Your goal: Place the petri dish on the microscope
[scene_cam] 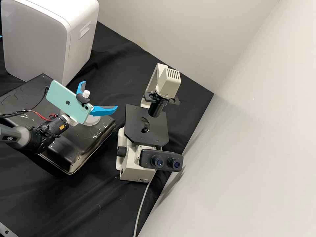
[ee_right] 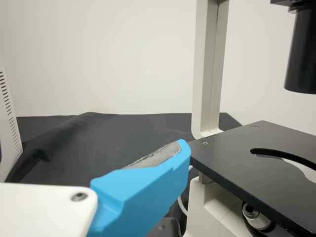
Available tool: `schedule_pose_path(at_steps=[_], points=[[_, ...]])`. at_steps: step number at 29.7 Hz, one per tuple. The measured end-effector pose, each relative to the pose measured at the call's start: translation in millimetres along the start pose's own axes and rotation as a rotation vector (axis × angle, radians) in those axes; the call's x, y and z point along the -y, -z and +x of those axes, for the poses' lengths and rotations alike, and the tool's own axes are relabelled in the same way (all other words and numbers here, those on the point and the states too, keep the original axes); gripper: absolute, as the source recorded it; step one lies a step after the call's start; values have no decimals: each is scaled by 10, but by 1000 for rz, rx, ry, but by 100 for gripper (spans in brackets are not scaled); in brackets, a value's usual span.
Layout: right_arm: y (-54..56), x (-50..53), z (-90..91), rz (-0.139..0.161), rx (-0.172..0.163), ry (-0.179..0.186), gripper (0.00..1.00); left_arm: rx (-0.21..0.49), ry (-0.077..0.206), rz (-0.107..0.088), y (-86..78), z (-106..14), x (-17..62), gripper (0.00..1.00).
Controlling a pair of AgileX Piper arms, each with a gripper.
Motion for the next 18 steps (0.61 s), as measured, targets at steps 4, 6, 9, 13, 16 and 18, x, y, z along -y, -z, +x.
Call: schedule_pose_path(at_steps=[4,6,9,13,16,18], points=[[0,0,0,0,0,0,100,0,0,0,0,0,0,100],[0,0,0,0,0,0,100,0,-1,0,0,0,-1,100],[0,0,0,0,0,0,100,0,-1,0,0,0,-1,100],[0,0,0,0,0,0,100,10,0,-1,-32,-3,6,100],[0,0,0,0,0,0,100,36,10,-5,-122,-16,35,100],[0,0,0,0,0,0,100,55,18,-8,-203,-43,59,100]])
